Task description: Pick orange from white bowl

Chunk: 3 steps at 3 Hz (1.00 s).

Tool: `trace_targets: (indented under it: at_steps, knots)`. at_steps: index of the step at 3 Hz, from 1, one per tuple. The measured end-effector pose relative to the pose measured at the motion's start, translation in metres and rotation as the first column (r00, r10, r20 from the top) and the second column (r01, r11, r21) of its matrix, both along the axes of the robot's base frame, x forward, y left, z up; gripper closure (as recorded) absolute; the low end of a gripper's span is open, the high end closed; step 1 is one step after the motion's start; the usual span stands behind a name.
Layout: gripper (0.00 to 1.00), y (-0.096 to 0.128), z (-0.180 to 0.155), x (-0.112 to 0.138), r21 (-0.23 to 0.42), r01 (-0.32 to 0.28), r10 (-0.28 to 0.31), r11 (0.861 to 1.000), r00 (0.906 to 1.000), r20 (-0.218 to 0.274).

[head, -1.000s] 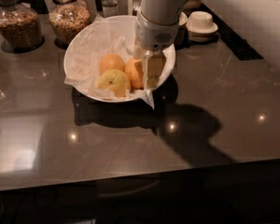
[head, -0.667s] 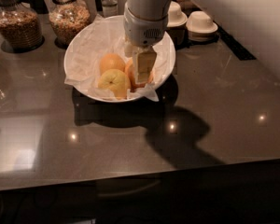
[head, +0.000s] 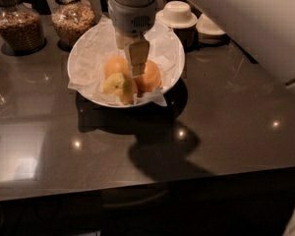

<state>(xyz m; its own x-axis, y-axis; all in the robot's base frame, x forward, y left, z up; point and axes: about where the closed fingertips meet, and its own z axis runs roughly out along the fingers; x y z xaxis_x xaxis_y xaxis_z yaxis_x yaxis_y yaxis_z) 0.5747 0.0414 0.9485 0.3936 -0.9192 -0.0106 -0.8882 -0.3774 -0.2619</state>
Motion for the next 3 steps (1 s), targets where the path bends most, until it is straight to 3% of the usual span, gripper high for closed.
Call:
trace_targets:
  at_steps: [2, 3]
  knots:
    - [0.31, -0.016, 0.02, 0.032, -0.027, 0.037, -0.035, 0.999, 0.9982, 0.049]
    - [0.32, -0.031, 0.012, 0.046, -0.022, 0.075, -0.074, 0.997, 0.9966, 0.036]
